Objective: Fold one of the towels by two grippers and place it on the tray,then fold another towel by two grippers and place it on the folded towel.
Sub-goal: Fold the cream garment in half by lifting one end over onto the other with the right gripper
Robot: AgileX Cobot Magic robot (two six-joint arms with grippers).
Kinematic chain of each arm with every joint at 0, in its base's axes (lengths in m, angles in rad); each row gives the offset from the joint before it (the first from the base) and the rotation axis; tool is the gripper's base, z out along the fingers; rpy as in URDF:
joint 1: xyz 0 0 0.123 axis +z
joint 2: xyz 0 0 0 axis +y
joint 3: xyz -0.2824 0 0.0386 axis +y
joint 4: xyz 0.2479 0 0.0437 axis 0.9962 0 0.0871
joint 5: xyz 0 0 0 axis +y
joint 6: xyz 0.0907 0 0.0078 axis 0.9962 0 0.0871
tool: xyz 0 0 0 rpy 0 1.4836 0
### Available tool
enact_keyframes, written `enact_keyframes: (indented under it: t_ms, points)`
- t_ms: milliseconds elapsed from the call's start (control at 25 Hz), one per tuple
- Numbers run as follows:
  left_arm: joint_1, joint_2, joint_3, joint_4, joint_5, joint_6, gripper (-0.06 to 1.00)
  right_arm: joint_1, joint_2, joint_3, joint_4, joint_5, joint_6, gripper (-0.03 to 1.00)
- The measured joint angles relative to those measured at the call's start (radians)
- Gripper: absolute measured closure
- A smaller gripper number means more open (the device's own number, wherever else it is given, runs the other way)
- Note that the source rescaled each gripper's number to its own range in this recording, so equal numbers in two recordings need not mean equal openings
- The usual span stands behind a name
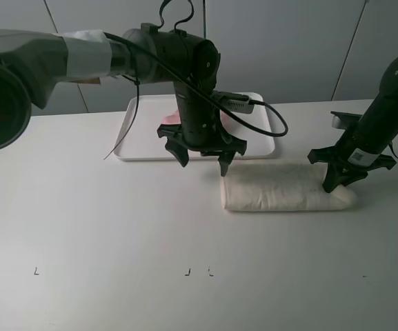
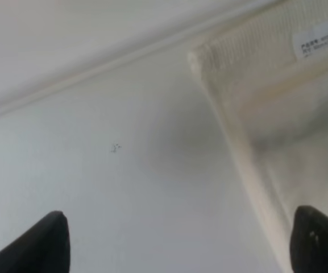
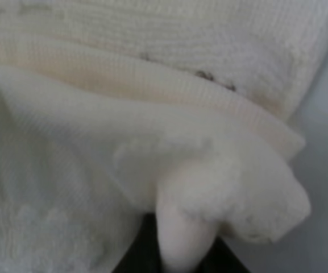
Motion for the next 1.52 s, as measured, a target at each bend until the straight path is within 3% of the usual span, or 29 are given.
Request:
enact_keyframes:
  t_ms: [480, 760, 1080, 1520]
  points:
    - [0.000, 0.030, 0.000, 0.002, 0.000, -0.012, -0.04, 0.000, 0.001, 0.000, 0.018, 0.010, 0.000, 0.92]
    - [0.000, 0.056, 0.000, 0.002, 0.000, -0.012, 0.11, 0.000, 0.005, 0.000, 0.031, 0.028, -0.004, 0.92]
    - [0.000, 0.058, 0.000, -0.002, -0.007, 0.003, 0.11, 0.000, 0.015, 0.000, 0.135, 0.077, -0.078, 0.92]
    - [0.000, 0.076, -0.005, 0.009, 0.030, 0.028, 0.11, 0.000, 0.019, 0.002, 0.159, 0.096, -0.092, 0.92]
